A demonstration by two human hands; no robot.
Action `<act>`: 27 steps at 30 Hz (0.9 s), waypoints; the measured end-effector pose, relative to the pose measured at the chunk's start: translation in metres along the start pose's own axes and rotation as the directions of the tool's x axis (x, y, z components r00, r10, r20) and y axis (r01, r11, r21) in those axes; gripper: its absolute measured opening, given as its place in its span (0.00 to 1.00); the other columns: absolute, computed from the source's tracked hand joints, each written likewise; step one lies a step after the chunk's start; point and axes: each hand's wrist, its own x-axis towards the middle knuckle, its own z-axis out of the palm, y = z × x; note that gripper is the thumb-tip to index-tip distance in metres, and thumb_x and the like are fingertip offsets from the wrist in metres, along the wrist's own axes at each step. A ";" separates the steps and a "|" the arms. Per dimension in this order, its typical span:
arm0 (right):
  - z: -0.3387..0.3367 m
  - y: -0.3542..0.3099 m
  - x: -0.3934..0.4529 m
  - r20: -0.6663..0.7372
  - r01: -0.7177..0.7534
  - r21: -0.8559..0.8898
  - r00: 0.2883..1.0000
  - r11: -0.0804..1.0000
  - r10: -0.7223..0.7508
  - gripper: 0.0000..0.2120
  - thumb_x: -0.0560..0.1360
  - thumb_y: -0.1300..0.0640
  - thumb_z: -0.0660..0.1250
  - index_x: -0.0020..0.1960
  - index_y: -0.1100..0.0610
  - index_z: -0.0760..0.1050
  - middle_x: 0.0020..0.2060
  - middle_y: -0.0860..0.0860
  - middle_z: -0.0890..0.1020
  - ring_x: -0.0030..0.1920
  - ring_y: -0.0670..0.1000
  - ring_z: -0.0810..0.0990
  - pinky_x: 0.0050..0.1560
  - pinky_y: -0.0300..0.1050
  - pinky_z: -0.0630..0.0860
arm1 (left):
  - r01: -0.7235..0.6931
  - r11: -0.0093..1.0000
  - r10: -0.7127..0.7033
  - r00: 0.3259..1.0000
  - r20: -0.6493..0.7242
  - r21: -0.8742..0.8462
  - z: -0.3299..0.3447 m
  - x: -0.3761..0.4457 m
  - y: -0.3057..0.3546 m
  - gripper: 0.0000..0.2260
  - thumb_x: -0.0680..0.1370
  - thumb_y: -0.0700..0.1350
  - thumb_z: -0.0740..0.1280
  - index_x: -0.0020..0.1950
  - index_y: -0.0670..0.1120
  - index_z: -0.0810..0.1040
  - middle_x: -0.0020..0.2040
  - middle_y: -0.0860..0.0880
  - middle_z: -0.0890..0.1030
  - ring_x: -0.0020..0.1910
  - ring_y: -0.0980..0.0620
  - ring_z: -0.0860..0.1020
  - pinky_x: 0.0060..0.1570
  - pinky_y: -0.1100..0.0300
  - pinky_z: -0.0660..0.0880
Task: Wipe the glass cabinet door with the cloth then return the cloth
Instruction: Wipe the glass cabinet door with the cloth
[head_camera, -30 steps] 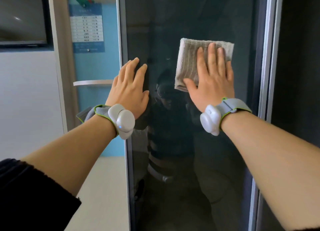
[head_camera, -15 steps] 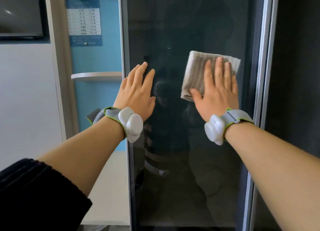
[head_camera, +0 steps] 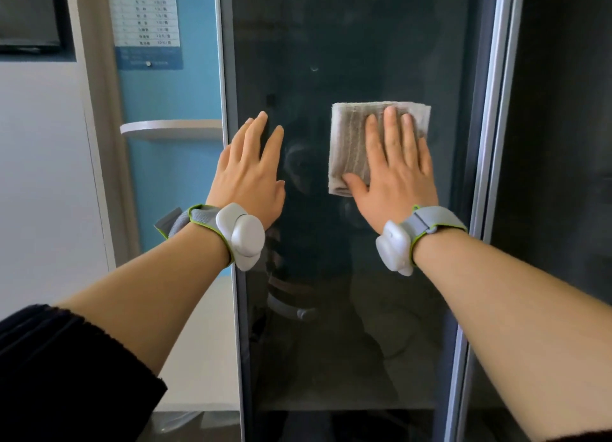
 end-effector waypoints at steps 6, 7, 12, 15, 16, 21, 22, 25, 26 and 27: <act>0.011 0.012 -0.022 -0.042 -0.206 0.043 0.977 0.978 0.208 0.38 0.74 0.41 0.56 0.76 0.59 0.47 0.76 0.61 0.51 0.75 0.62 0.48 0.72 0.61 0.50 | -0.006 0.999 0.006 1.000 0.005 -0.032 0.013 -0.018 0.011 0.30 0.75 0.48 0.65 0.74 0.44 0.57 0.76 0.42 0.56 0.75 0.39 0.54 0.70 0.43 0.56; 0.013 0.006 -0.024 -0.047 -0.223 0.049 0.973 0.974 0.225 0.38 0.74 0.41 0.56 0.76 0.59 0.47 0.76 0.62 0.51 0.75 0.63 0.48 0.72 0.62 0.51 | 0.000 0.999 0.000 1.000 0.006 -0.034 0.014 -0.020 0.010 0.30 0.75 0.48 0.65 0.74 0.45 0.57 0.76 0.42 0.56 0.75 0.39 0.54 0.71 0.43 0.55; 0.027 -0.037 -0.055 0.001 -0.122 0.040 0.993 0.992 0.122 0.40 0.73 0.41 0.56 0.76 0.59 0.44 0.76 0.62 0.49 0.75 0.63 0.46 0.71 0.62 0.47 | 0.000 1.000 0.001 1.000 0.027 -0.024 0.017 -0.035 0.009 0.31 0.75 0.47 0.65 0.75 0.44 0.56 0.77 0.42 0.55 0.75 0.40 0.53 0.71 0.44 0.55; 0.030 -0.052 -0.069 0.051 -0.040 0.021 0.998 0.999 0.039 0.40 0.74 0.41 0.56 0.76 0.58 0.43 0.76 0.60 0.47 0.75 0.62 0.44 0.72 0.60 0.44 | 0.016 0.999 -0.015 0.999 0.030 -0.045 0.018 -0.044 0.012 0.31 0.75 0.46 0.66 0.75 0.44 0.57 0.76 0.42 0.56 0.75 0.40 0.53 0.71 0.43 0.56; 0.029 -0.050 -0.070 0.058 -0.022 0.023 0.998 0.999 0.021 0.39 0.74 0.41 0.56 0.76 0.57 0.43 0.76 0.60 0.47 0.75 0.61 0.43 0.72 0.59 0.44 | 0.017 0.999 -0.015 0.999 0.036 -0.043 0.019 -0.047 0.013 0.31 0.75 0.46 0.66 0.75 0.44 0.57 0.76 0.42 0.56 0.75 0.40 0.53 0.71 0.44 0.56; 0.019 -0.012 -0.069 0.035 -0.047 0.019 0.998 0.999 0.046 0.38 0.75 0.42 0.58 0.76 0.57 0.46 0.76 0.59 0.50 0.76 0.60 0.46 0.72 0.57 0.46 | 0.020 0.999 -0.018 0.998 0.063 -0.033 0.026 -0.056 0.018 0.31 0.75 0.47 0.66 0.75 0.44 0.57 0.77 0.42 0.55 0.75 0.40 0.53 0.71 0.44 0.54; 0.018 -0.003 -0.068 0.027 -0.098 0.026 0.995 0.995 0.097 0.39 0.74 0.42 0.59 0.76 0.58 0.46 0.76 0.59 0.50 0.75 0.60 0.47 0.72 0.58 0.47 | 0.026 0.999 -0.024 0.998 0.062 -0.033 0.026 -0.056 0.019 0.31 0.75 0.48 0.66 0.75 0.44 0.57 0.77 0.42 0.55 0.75 0.39 0.53 0.71 0.44 0.54; 0.016 0.016 -0.065 0.016 -0.198 0.020 0.980 0.980 0.198 0.39 0.75 0.41 0.58 0.76 0.59 0.47 0.75 0.61 0.52 0.75 0.63 0.50 0.72 0.61 0.53 | 0.034 0.999 -0.032 0.998 0.055 -0.034 0.026 -0.056 0.019 0.31 0.75 0.49 0.66 0.75 0.44 0.58 0.76 0.42 0.56 0.75 0.39 0.54 0.71 0.43 0.55; 0.017 0.017 -0.065 0.010 -0.225 0.022 0.974 0.974 0.225 0.38 0.75 0.41 0.57 0.76 0.59 0.47 0.75 0.62 0.52 0.75 0.63 0.50 0.71 0.62 0.54 | 0.030 0.999 -0.028 0.998 0.055 -0.035 0.026 -0.056 0.019 0.31 0.75 0.49 0.65 0.75 0.44 0.58 0.76 0.42 0.56 0.75 0.39 0.54 0.70 0.43 0.55; 0.019 0.015 -0.067 0.002 -0.254 0.025 0.967 0.967 0.254 0.38 0.75 0.42 0.57 0.75 0.60 0.47 0.75 0.63 0.53 0.74 0.64 0.51 0.71 0.62 0.55 | 0.026 0.999 -0.024 0.998 0.057 -0.037 0.026 -0.056 0.019 0.30 0.75 0.49 0.65 0.75 0.44 0.58 0.76 0.42 0.56 0.75 0.39 0.54 0.71 0.43 0.55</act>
